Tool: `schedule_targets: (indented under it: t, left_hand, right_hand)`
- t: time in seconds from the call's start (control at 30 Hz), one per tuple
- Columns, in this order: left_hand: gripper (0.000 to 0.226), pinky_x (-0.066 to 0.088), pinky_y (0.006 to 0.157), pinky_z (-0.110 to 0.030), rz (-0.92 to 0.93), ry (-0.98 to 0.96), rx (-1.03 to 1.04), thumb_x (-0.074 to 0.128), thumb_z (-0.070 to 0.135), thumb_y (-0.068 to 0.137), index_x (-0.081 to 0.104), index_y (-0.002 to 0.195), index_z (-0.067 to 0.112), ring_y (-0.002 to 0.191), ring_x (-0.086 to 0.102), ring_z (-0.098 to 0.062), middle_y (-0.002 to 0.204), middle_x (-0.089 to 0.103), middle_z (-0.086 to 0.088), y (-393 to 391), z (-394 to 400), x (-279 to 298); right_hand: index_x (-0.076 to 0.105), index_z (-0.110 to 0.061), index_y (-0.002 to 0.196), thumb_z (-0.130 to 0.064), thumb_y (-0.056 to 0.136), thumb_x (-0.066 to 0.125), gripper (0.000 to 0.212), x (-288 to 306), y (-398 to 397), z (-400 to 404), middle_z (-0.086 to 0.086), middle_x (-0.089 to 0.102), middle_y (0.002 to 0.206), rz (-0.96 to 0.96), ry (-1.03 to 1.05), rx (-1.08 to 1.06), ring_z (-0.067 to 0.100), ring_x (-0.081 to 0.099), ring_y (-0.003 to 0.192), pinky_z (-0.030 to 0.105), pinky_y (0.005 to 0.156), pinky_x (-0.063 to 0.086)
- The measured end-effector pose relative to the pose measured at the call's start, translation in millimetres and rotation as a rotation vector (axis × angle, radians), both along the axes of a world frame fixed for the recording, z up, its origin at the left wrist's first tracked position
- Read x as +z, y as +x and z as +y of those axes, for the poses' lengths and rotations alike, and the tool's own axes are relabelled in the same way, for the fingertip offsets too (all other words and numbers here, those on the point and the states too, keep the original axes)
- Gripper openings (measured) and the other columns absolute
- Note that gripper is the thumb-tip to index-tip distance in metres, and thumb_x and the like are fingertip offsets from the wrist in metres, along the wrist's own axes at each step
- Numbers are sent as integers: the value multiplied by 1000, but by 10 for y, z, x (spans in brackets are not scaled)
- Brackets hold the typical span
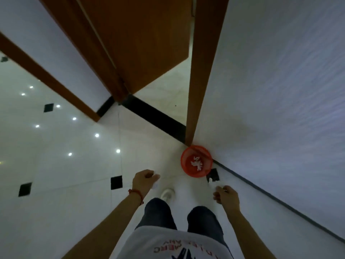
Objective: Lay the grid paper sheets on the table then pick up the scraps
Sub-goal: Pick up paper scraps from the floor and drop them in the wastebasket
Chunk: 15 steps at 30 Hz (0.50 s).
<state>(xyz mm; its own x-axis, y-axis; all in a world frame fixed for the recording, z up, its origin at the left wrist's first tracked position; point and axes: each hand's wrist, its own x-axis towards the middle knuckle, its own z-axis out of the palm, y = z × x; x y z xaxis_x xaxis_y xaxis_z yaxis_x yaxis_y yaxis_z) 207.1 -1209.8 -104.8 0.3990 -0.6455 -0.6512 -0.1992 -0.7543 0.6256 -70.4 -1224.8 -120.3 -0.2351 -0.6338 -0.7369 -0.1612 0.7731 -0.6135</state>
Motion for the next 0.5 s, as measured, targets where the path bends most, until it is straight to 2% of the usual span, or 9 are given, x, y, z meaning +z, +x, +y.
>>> schedule_targets:
  t: [0.13,0.27,0.33,0.43,0.5]
  left_hand:
    - [30,41,58,-20,-14,65,-168,67,18,80,56,53,9,56,51,-15,56,57,-5,238,-450,-102]
    - [28,51,71,-33,-6,130,-263,68,19,76,56,53,9,64,57,-20,63,59,-14,298,-692,-381]
    - [26,48,68,-32,12,154,-300,69,19,77,57,56,8,64,55,-20,62,57,-14,235,-791,-562]
    - [24,42,62,-25,26,178,-340,69,17,78,59,58,7,56,51,-20,59,57,-11,76,-928,-943]
    - [26,41,58,-22,27,206,-341,69,18,78,58,55,12,55,51,-18,55,57,-6,-26,-1043,-1286]
  right_hand:
    - [56,-6,69,-8,86,56,18,-56,279,24,13,62,62,23,67,-118,24,59,57,29,60,50]
    - [59,-3,75,-8,86,57,12,-230,457,-70,10,63,61,32,89,-212,21,60,55,31,62,51]
    - [60,-3,76,-8,86,57,11,-375,506,-179,11,63,62,33,98,-228,21,59,55,30,61,52]
    - [58,-4,74,-8,87,57,14,-725,553,-353,12,62,64,10,105,-260,19,59,56,18,50,50]
    - [58,-8,71,-9,87,57,17,-1044,565,-479,10,62,64,8,118,-262,19,60,57,20,53,51]
